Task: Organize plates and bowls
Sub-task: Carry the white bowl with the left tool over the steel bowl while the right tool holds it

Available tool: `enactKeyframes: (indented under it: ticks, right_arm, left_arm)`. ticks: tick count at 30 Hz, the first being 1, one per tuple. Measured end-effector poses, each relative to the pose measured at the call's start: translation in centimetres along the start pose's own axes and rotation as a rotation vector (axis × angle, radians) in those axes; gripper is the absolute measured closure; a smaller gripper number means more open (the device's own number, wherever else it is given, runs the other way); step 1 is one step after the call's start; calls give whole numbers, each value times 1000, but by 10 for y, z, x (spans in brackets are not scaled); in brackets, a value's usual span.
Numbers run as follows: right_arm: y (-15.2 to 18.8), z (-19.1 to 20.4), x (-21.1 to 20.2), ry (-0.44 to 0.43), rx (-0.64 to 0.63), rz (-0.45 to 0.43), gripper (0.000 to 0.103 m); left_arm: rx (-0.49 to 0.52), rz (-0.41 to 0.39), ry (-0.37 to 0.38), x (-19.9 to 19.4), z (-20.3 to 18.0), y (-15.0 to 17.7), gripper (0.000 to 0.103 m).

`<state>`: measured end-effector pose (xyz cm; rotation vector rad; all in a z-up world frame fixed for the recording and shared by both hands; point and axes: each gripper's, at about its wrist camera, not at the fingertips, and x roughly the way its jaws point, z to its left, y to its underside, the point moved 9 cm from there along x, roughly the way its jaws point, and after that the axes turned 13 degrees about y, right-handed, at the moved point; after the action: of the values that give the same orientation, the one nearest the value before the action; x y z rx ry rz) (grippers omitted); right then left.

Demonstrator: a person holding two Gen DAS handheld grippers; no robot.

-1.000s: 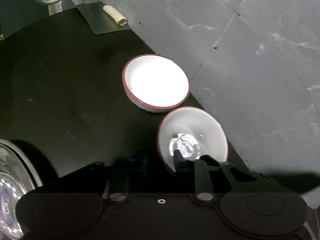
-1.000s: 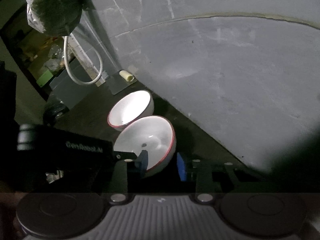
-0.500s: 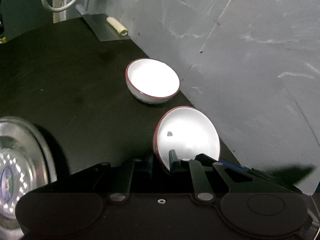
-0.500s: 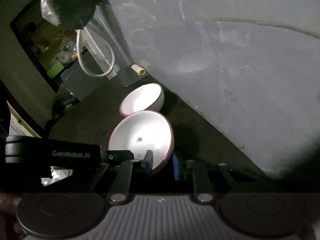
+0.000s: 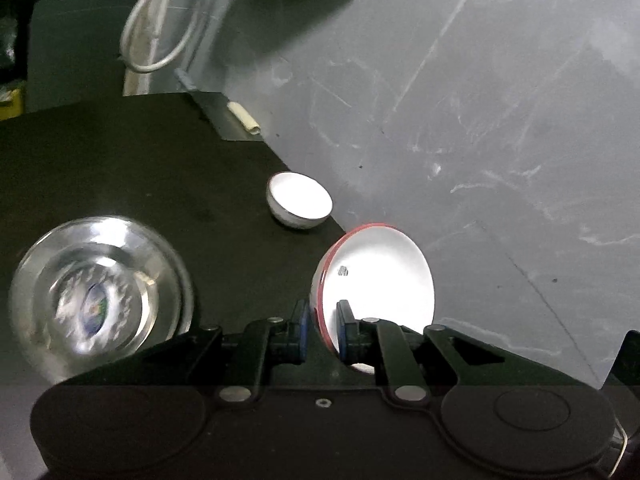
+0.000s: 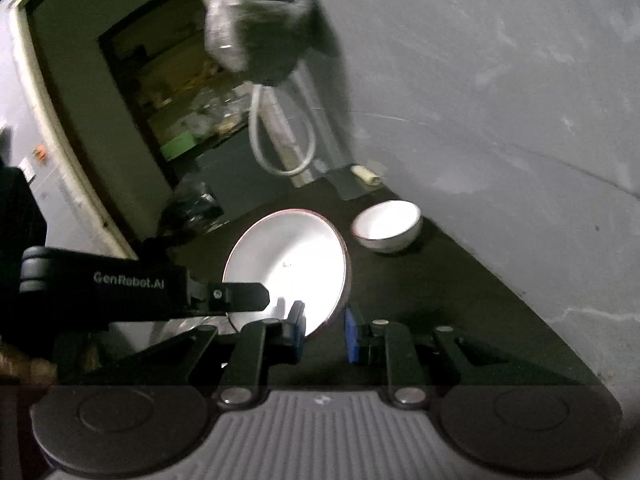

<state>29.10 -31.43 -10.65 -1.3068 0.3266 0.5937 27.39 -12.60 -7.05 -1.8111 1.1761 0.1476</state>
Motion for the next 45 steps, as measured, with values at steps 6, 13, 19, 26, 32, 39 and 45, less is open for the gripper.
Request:
enactKeyframes:
  ticks: [6,13,19,26,32,39,45]
  right_arm:
    - [-2,33,-34,-37,-70,-14,80]
    - [10,71,-53,-86,-182,13,80]
    - [29,98,-65,-126,-267,50,80]
    - [49,117,-66,-152,-312,111,80]
    - [69,126,-56,-135,-359,201,80]
    - [87,129,-49,-123,-391,282,80]
    - [98,128,-43,-117,-424,336,80]
  left_arm:
    - [-40,-51,33,-43,4,14,89]
    - [-69,-67,42,-82,16,36,89]
    - [-109,-52,35,-100,32,59,89]
    - [-113,-9,-6,-113,45,77,89]
    - [-136,45,-35,-117,54,93,89]
    - [-170,110,-53,-111,62,107,89]
    - [-193,172,-68,-105,66,116,89]
